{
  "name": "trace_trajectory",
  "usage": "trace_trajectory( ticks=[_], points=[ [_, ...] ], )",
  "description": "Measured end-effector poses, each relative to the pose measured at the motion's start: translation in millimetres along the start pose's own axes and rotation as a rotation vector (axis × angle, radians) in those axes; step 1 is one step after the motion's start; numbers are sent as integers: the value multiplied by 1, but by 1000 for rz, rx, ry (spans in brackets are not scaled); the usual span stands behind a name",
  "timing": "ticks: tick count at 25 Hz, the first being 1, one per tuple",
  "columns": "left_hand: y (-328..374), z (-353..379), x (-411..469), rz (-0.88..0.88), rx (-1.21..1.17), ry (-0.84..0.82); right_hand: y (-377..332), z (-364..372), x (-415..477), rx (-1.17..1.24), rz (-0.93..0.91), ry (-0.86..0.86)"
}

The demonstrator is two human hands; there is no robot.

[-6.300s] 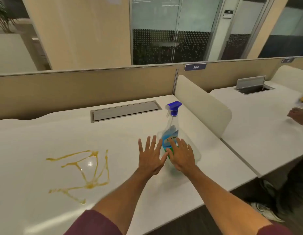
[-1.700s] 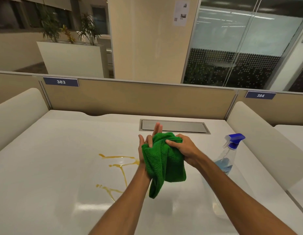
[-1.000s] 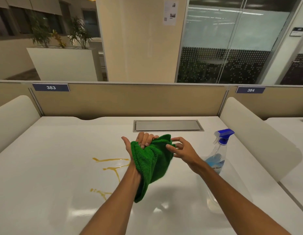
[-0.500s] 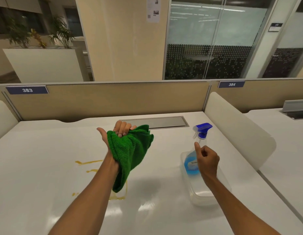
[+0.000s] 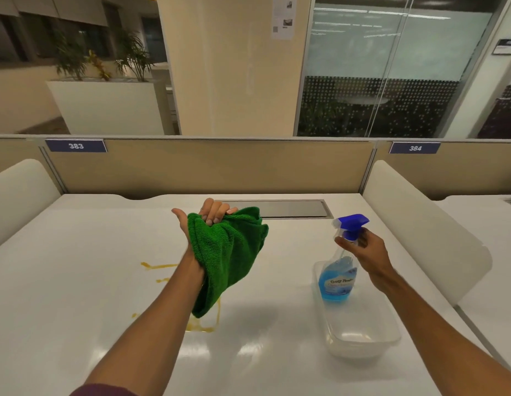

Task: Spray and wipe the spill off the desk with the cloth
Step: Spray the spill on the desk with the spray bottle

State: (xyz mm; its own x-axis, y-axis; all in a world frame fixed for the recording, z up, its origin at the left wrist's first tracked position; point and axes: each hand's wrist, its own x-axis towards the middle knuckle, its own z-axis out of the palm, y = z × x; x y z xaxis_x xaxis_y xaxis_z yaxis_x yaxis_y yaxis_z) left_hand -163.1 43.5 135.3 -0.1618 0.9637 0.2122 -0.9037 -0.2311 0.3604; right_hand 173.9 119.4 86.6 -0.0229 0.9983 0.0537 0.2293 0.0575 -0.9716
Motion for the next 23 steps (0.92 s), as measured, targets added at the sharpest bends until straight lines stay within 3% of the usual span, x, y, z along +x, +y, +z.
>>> trace_trajectory(
  ticks=[6, 12, 19, 23],
  points=[
    [17, 5, 4, 31, 49, -4, 4, -1, -3, 176, -39, 17],
    [41, 12, 15, -33, 45, -64, -17, 5, -13, 194, -84, 74],
    [68, 13, 34, -9, 47, -82, -121, 41, -45, 139, -278, -116],
    [76, 10, 37, 7, 37, -42, -133, 89, -70, 167, -281, -239]
  ],
)
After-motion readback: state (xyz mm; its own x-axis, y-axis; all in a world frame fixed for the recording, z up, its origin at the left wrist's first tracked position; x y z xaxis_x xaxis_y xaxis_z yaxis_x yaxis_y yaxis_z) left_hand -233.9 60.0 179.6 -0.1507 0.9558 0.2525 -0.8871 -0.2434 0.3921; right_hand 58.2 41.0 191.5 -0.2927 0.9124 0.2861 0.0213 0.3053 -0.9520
